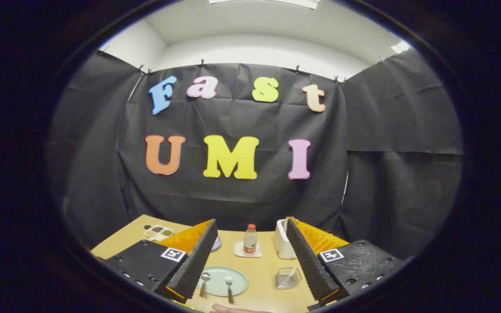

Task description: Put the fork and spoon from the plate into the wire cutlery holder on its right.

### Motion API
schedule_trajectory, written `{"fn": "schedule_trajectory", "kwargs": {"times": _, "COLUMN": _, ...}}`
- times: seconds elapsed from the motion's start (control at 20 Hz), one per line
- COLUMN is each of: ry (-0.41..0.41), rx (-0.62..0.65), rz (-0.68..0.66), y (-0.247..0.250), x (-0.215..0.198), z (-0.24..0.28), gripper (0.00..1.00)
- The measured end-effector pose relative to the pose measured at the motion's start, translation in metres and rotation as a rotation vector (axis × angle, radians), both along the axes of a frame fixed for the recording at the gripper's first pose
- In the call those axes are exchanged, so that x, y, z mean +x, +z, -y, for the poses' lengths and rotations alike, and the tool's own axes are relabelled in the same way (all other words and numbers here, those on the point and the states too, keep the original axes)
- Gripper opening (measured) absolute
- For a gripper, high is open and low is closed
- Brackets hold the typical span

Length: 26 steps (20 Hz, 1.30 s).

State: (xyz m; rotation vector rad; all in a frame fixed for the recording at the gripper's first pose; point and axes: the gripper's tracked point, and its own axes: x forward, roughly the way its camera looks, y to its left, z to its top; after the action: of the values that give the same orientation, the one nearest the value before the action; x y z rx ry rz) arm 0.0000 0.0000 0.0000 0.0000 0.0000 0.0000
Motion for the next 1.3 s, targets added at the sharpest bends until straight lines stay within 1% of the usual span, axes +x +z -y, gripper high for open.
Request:
{"fn": "schedule_trajectory", "kwargs": {"times": 0.55, "ry": 0.019, "rx": -0.029, "rz": -0.047, "y": -0.024, "x": 0.011, "z": 0.002, "gripper": 0.95}}
{"fn": "schedule_trajectory", "kwargs": {"times": 0.8, "ry": 0.051, "rx": -0.050, "rz": -0.079, "y": -0.045, "x": 0.023, "z": -0.007, "gripper": 0.95}}
{"fn": "schedule_trajectory", "kwargs": {"times": 1.0, "ry": 0.107, "rx": -0.071, "rz": -0.165, "y": -0.094, "x": 0.037, "z": -0.018, "gripper": 0.95}}
{"fn": "schedule_trajectory", "kwargs": {"times": 1.2, "ry": 0.159, "rx": -0.096, "rz": -0.307, "y": -0.166, "x": 0.055, "z": -0.027, "gripper": 0.95}}
{"fn": "schedule_trajectory", "kwargs": {"times": 1.3, "ry": 0.185, "rx": -0.117, "rz": -0.405, "y": -0.212, "x": 0.058, "z": -0.030, "gripper": 0.95}}
